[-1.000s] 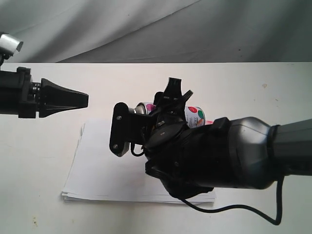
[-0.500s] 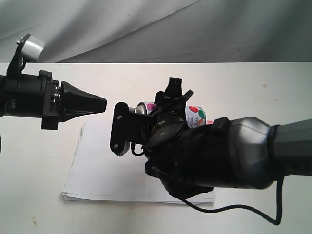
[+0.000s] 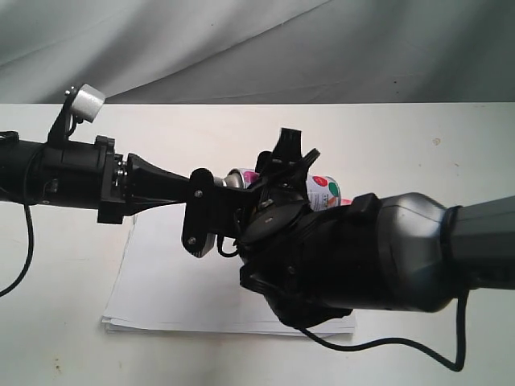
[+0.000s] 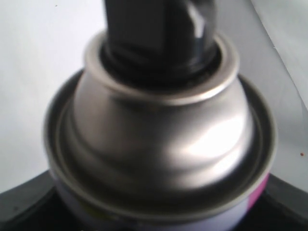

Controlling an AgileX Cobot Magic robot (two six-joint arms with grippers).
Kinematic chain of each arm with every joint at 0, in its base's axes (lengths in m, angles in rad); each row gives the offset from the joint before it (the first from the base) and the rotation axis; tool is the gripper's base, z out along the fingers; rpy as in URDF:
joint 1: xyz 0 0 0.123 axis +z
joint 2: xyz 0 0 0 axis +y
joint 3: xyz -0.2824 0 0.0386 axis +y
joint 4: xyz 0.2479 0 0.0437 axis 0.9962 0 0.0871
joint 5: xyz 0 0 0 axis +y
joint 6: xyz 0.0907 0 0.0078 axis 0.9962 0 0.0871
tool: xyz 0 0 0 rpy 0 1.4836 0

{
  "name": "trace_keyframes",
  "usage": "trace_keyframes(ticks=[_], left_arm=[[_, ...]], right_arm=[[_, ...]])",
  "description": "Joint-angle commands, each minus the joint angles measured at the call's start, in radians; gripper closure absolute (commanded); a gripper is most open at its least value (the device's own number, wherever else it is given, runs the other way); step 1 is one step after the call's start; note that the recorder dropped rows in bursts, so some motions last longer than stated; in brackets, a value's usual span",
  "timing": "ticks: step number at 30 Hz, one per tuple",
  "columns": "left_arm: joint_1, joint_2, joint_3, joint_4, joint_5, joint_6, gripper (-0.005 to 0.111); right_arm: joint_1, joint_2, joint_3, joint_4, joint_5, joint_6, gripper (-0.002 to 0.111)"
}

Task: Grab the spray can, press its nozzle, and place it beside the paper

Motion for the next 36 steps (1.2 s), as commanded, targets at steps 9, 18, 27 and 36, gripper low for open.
trace_keyframes(ticks=[9, 18, 27, 36], left_arm=[[-0.006, 0.044, 0.0, -0.055, -0.005, 0.039, 0.107], [-0.01, 0.044, -0.001, -0.079, 0.011, 0.05, 0.107], [-0.085, 0.044, -0.001, -0.081, -0.103, 0.067, 0.107], [-0.092, 0.044, -0.069, -0.054, -0.113, 0.02, 0.107]], right_arm=[[0.004, -0.009, -0.012, -0.021, 0.027, 0.005, 0.108], [0.004, -0.009, -0.012, -0.02, 0.019, 0.005, 0.108], [0.006, -0.009, -0.012, -0.056, -0.002, 0.001, 0.108], [0.006, -0.009, -0.012, -0.065, -0.051, -0.001, 0.108]])
